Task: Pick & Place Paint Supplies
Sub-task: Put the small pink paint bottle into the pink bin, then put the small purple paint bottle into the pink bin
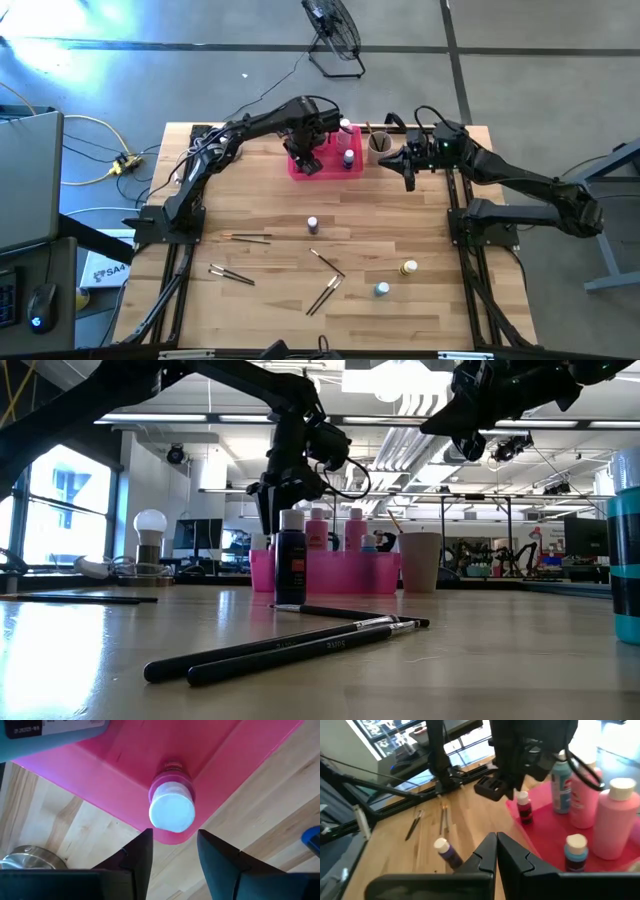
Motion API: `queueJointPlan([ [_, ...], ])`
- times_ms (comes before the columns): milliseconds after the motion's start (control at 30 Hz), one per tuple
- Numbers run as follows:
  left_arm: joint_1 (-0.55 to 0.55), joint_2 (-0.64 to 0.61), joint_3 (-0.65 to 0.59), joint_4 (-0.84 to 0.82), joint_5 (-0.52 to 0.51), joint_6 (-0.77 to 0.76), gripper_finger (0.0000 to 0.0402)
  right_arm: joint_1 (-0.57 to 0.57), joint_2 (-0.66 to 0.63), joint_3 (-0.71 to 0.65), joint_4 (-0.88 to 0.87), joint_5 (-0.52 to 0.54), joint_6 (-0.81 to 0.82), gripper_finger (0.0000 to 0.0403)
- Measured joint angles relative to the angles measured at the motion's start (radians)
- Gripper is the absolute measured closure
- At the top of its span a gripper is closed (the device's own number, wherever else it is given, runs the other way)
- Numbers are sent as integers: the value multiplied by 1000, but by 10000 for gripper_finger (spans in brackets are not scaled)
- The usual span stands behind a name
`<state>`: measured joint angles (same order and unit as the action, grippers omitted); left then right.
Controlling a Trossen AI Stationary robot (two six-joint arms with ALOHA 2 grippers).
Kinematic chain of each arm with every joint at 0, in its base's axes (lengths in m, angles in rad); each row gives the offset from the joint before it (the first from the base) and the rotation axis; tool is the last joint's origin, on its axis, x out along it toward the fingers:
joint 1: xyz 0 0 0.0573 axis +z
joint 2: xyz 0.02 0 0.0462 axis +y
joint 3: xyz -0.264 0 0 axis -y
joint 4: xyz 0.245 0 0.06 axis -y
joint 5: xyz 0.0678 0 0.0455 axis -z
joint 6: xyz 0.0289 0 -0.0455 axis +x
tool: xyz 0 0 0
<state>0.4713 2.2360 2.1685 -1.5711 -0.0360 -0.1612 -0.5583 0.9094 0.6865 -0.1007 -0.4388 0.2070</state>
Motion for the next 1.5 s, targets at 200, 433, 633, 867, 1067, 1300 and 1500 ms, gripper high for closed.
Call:
queueJointPlan([
  [200, 0, 0, 0, 0, 0, 0, 250, 0, 28, 0, 33, -14, 6, 398],
  [433, 0, 0, 0, 0, 0, 0, 249, 0, 28, 0, 31, -11, 6, 398],
  [633, 0, 0, 0, 0, 39, -1, 249, 0, 28, 0, 31, -6, 6, 398],
  [867, 0, -10, 0, 0, 104, -1, 249, 0, 28, 0, 41, -6, 6, 398],
  [1067, 0, -53, 0, 0, 24, -1, 249, 0, 28, 0, 63, -6, 6, 398],
  [1300, 0, -115, 0, 0, -55, -1, 249, 0, 28, 0, 69, -6, 6, 398],
  [1500, 0, -172, 0, 0, -62, -1, 249, 0, 28, 0, 69, -6, 6, 398],
])
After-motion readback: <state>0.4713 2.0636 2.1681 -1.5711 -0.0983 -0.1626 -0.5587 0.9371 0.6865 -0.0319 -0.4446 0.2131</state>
